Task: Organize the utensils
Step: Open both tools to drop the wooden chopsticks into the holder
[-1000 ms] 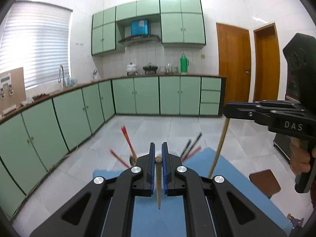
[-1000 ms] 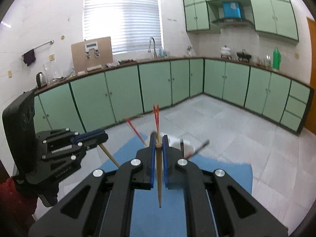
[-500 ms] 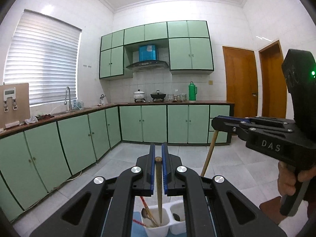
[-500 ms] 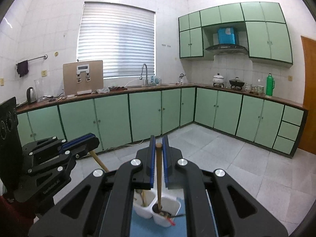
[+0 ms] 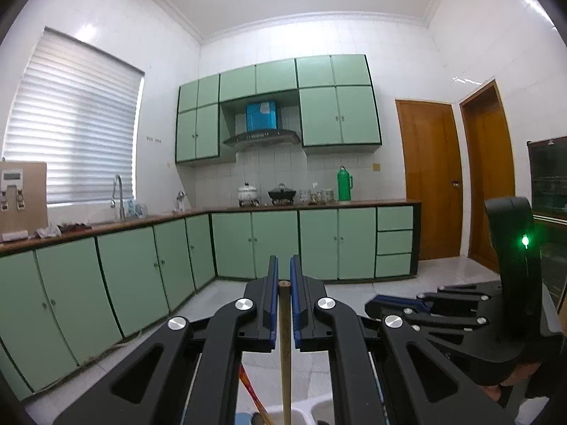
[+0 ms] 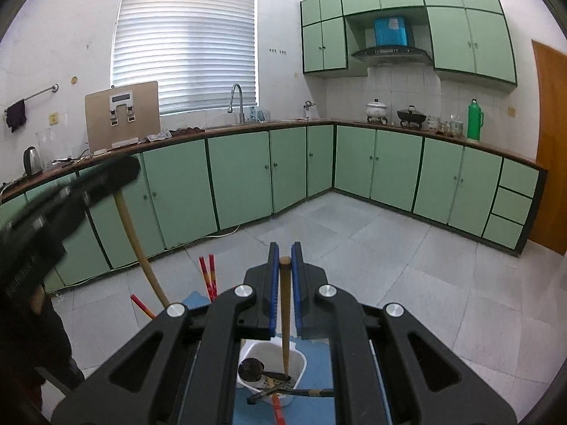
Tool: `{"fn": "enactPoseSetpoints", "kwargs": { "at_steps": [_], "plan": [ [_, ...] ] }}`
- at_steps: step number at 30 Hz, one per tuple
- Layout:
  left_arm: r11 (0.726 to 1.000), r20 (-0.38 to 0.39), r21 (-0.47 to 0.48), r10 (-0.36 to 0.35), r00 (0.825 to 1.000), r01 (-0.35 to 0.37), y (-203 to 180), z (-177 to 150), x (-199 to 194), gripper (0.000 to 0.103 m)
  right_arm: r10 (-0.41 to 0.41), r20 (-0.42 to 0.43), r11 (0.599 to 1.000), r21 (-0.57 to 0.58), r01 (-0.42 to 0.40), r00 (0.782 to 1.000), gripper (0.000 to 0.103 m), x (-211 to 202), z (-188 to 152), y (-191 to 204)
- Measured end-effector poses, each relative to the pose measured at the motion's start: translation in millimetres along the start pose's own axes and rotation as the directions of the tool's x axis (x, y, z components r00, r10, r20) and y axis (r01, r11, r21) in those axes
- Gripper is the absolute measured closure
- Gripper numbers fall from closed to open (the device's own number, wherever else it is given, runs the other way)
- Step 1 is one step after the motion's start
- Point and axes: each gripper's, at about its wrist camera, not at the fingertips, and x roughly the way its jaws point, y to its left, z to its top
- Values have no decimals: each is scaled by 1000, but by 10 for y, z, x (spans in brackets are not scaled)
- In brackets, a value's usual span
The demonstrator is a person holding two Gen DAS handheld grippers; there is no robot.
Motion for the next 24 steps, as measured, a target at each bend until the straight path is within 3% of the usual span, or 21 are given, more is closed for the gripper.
{"fn": "enactPoseSetpoints", "kwargs": {
  "at_steps": [5, 11, 15, 16, 17, 20, 24],
  "plan": [
    [999, 5, -35, 4, 1000, -4, 58, -39, 86, 97, 10, 6, 1000, -11, -10, 1000, 97, 27, 5, 15],
    [996, -27, -93, 12, 1000, -15, 156, -345, 308, 97, 18, -12, 1000, -5, -18, 1000, 97, 100, -49, 22],
    [993, -124, -120, -2, 992, -13, 227, -604, 462, 96, 19, -36, 1000, -15, -19, 999, 97, 151, -86, 13],
    [992, -143, -123, -9, 990, -9, 226, -650, 487, 93, 19, -43, 1000, -17, -19, 999, 97, 162, -100, 19],
    [992, -167, -124, -13, 986, -8, 233, -692, 495, 82, 20, -50, 1000, -17, -21, 999, 97, 169, -110, 28],
    [992, -179, -122, -6, 984, -16, 246, -736, 342, 66, 27, -67, 1000, 4, -26, 997, 86, 166, -155, 5],
    [991, -169, -130, -2, 986, -20, 225, -685, 59, 54, 14, -44, 999, 34, -12, 999, 63, 25, -197, -49]
  ]
}}
